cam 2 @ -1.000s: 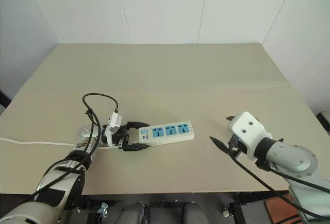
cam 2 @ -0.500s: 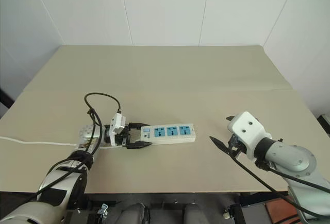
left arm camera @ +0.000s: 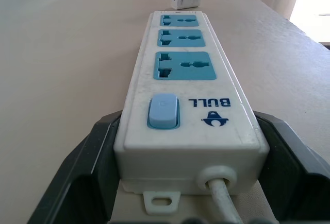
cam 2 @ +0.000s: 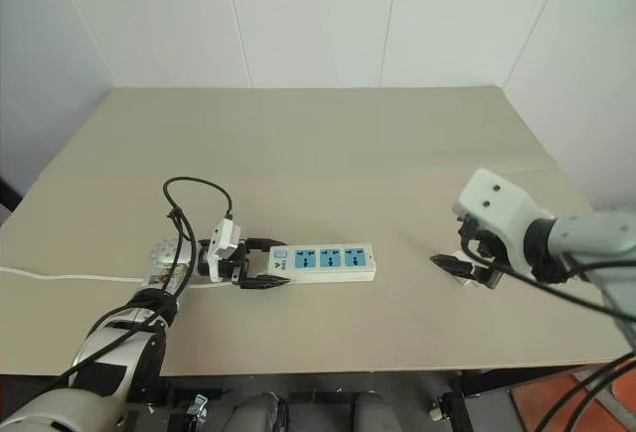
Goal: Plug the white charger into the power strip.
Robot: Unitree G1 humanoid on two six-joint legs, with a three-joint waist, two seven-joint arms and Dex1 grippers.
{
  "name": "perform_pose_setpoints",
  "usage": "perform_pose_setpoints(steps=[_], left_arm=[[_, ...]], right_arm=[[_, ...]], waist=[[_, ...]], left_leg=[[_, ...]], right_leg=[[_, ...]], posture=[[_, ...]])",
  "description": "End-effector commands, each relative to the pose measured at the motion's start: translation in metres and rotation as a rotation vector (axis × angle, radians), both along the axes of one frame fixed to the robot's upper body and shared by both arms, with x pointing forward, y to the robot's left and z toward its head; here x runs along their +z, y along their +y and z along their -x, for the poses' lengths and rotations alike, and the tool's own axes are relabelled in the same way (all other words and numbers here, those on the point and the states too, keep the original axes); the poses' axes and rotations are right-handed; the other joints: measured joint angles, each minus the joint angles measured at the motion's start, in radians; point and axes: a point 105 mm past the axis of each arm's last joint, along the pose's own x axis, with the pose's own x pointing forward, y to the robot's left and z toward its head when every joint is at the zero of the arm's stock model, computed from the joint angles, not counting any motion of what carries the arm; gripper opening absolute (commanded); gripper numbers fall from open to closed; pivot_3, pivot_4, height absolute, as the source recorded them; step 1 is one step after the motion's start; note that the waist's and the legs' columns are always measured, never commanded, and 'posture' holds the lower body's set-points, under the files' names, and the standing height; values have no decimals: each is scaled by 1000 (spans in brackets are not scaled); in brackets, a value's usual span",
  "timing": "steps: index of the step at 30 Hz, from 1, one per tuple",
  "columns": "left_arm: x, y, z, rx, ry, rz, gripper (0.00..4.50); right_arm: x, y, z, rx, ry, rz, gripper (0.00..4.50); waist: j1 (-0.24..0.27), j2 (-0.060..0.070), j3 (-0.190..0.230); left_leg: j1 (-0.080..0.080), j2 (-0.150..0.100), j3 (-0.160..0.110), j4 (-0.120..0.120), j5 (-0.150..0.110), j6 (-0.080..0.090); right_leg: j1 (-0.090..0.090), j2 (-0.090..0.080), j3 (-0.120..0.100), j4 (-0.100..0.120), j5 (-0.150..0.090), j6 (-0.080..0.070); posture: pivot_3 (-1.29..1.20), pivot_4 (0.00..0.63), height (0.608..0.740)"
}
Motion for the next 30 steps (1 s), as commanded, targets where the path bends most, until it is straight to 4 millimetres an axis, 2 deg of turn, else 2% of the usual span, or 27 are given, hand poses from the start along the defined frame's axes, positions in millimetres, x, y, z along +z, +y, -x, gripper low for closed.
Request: perform_pose_setpoints(steps=[1, 5, 7, 11, 17, 30], left_arm=[[-3, -6, 5, -59, 7, -41, 3273], [-4, -10, 6, -79, -3, -57, 3273], [1, -13, 4, -65, 1, -11, 3273], [1, -16, 4, -61, 5, 17, 3273], [-5, -15, 8, -55, 17, 16, 3273], [-9, -18, 8, -59, 21, -9, 3273]], right_arm=[[-4, -7, -5, -93, 211, 18, 4500], [-4, -16, -31, -210, 281, 63, 4500], [-1, -22, -47, -252, 307, 60, 4500], [-6, -35, -64, -311, 361, 103, 4500], [-22, -43, -67, -352, 456, 116, 4500], [-43, -37, -63, -370, 547, 78, 4500]], waist=[[1, 1, 0], [5, 0, 0], [8, 1, 0], [16, 1, 0], [21, 2, -1], [23, 5, -3]], left_leg=[[-1, 0, 0, 0, 0, 0], [-10, -1, -2, 1, 0, 0], [-15, -2, -2, 2, 0, 0], [-18, -2, -1, 2, 0, 0], [-25, -3, 1, 4, 0, 0], [-24, -3, 3, 4, 0, 0]], right_leg=[[-3, -1, 1, 0, 0, 0], [-11, -2, 1, 0, 0, 0], [-16, -3, 1, 1, 0, 0], [-20, -3, 1, 2, 0, 0], [-31, -4, 1, 8, 0, 0], [-31, -3, 1, 9, 0, 0]], posture=[[0, 150, 740], [0, 150, 740], [0, 150, 740], [0, 150, 740], [0, 150, 740], [0, 150, 740]])
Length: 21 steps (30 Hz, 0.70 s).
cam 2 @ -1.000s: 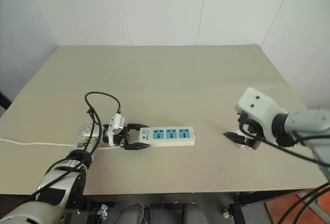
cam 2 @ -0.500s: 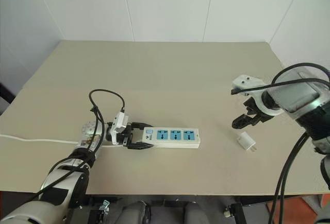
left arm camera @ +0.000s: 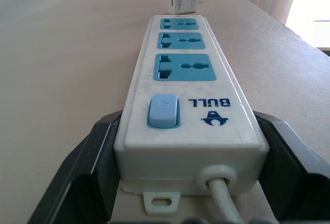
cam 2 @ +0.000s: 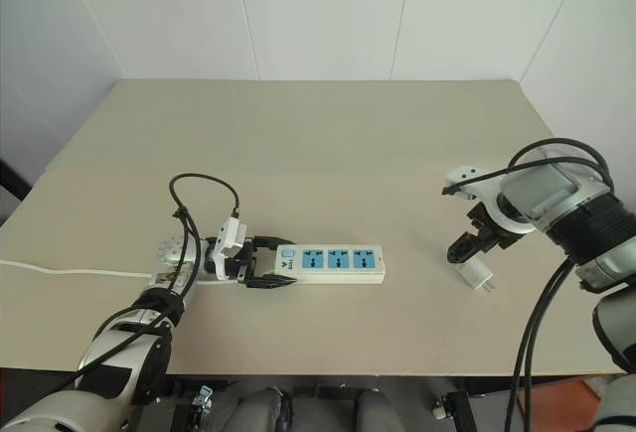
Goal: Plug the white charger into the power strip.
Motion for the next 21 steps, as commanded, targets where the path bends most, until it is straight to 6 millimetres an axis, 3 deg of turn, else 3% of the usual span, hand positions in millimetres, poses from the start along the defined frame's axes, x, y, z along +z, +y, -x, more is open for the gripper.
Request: perform_pose_setpoints(steps=[1, 21], left_arm=[[-15, -6, 7, -28, 44, -40, 3273], [-24, -1, 10, -27, 54, -92, 3273]], right_arm=[[1, 1, 1, -21, -6, -19, 4500], [-20, -7, -2, -178, 6, -56, 4500]], waist=[[1, 0, 0], [3, 2, -1]], left_leg=[[0, 0, 0, 0, 0, 0], [0, 0, 4, 1, 0, 0]], right_leg=[[0, 0, 0, 0, 0, 0], [1, 0, 0, 1, 0, 0]], posture=[[0, 150, 740], [0, 150, 740]])
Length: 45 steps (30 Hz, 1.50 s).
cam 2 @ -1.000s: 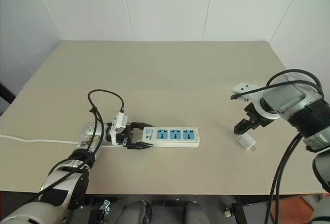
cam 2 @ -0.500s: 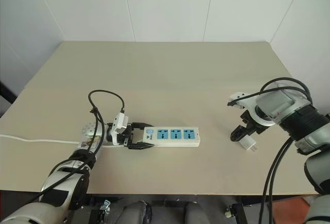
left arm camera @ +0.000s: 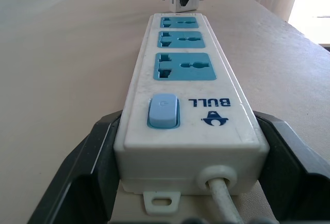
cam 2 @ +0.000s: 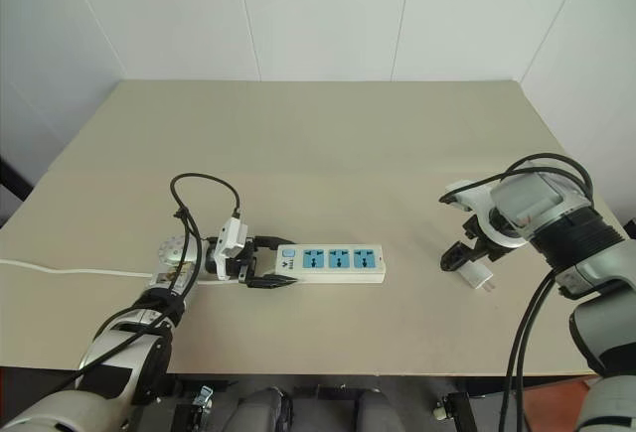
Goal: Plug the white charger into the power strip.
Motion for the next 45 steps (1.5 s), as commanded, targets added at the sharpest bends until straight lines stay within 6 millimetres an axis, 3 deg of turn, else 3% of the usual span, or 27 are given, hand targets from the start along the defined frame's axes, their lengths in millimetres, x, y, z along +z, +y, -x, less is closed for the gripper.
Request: perform_pose_setpoints(steps=[1, 9, 12, 20, 28, 32, 35, 39, 42, 45], left_arm=[[-23, 0, 11, -31, 69, -84, 3273], [-25, 0, 11, -27, 69, -88, 3273], [-24, 0, 10, -23, 66, -88, 3273], [-25, 0, 10, -21, 66, -93, 3273], [-25, 1, 10, -20, 66, -100, 3273], [-23, 2, 10, -22, 55, -99, 3273], [-23, 4, 10, -26, 67, -98, 3273], [-23, 6, 10, -25, 68, -111, 3273], [-21, 7, 9, -23, 61, -113, 3273], [-20, 8, 8, -18, 66, -113, 3273]], right_arm=[[2, -3, 0, -27, -12, -9, 4500], [-2, -4, 1, -35, -4, -8, 4500], [-3, -5, -1, -46, -11, -6, 3877], [-9, -9, 1, -36, -3, 18, 1121], [-4, -8, 0, 7, -26, 44, 1124], [25, 1, -6, 84, -116, 62, 1124], [52, 18, -7, 160, -188, 18, 1124], [102, 68, -3, 461, -440, -181, 1124], [118, 95, 3, 656, -619, -404, 1124], [114, 113, 13, 835, -782, -608, 1124]], waist=[[0, 0, 0], [-1, 2, -1], [-1, 2, -1], [-1, 2, -1], [-1, 3, -2], [-1, 3, -2], [-6, 5, -3], [-8, 5, -3], [-8, 2, -5], [-9, -3, -8]], left_leg=[[0, 0, 0, 0, 0, 0], [0, 0, 0, 0, 0, 0], [0, 0, 0, 1, 0, 0], [0, 0, 0, 1, 0, 0], [0, 0, 0, 1, 0, 0], [0, 0, 0, 1, 0, 0], [0, 0, 0, 1, 0, 0], [1, 1, 0, 1, 0, 0], [1, 1, -1, 1, 0, 0], [3, 1, -4, 2, 0, 0]], right_leg=[[0, 0, 0, 0, 0, 0], [0, 0, 0, 0, 0, 0], [0, 0, 0, 0, 0, 0], [0, 0, 0, 0, 0, 0], [1, 0, 0, 1, 0, 0], [1, 0, 0, 1, 0, 0], [0, 0, 0, 1, 0, 0], [1, 1, 0, 1, 0, 0], [2, 1, -1, 0, 0, 0], [7, 2, -3, -1, 0, 0]], posture=[[0, 150, 740], [0, 150, 740], [0, 150, 740], [0, 150, 740], [0, 150, 740], [0, 150, 740], [0, 150, 740], [0, 150, 740], [0, 150, 740], [0, 150, 740]])
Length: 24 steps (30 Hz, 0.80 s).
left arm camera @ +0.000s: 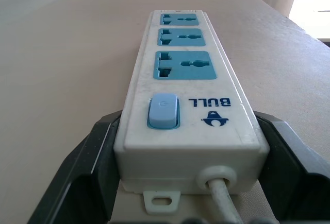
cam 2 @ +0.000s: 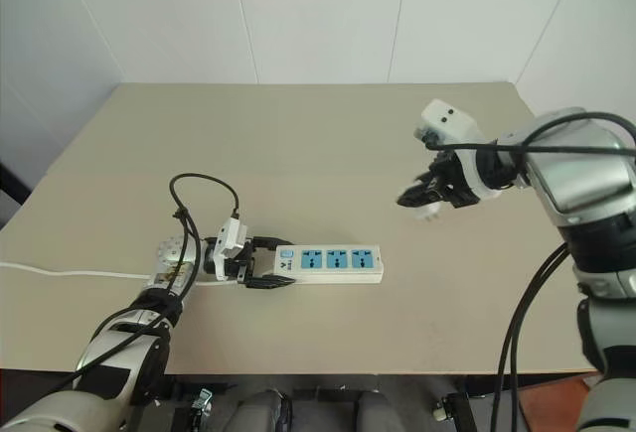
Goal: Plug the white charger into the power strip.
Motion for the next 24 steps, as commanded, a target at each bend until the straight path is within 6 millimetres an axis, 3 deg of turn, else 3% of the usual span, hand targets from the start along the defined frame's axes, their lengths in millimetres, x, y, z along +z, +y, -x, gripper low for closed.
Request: perform_pose_setpoints(steps=[1, 7, 12, 19, 24], left_arm=[[-17, 6, 8, -24, 55, -86, 3273], [-16, 9, 10, -21, 63, -83, 3273], [-16, 17, 15, -34, 77, -98, 3273], [-16, 25, 18, -33, 88, -121, 3273], [-14, 22, 16, -37, 92, -123, 3273]], right_arm=[[12, 14, 11, 185, -199, -184, 1124], [-7, 44, 6, 310, -359, -451, 1124], [-17, 65, -1, 348, -380, -613, 1124], [-42, 90, 0, 437, -330, -697, 1124], [-56, 95, -2, 451, -273, -697, 1124]], waist=[[-1, -1, 0], [-21, -1, 0], [-21, -1, 0], [-29, -1, 0], [-37, -1, 0]], left_leg=[[2, 0, -1, 0, 0, 0], [10, 0, -1, -1, 0, 0], [12, 1, -3, -1, 0, 0], [14, 1, -5, -3, 0, 0], [15, 1, -5, -3, 0, 0]], right_leg=[[3, 0, 0, -1, 0, 0], [9, 0, 0, 0, 0, 0], [10, 0, 1, 1, 0, 0], [10, 0, 1, 1, 0, 0], [10, 0, 1, 1, 0, 0]], posture=[[0, 150, 740], [0, 150, 740], [0, 150, 740], [0, 150, 740], [0, 150, 740]])
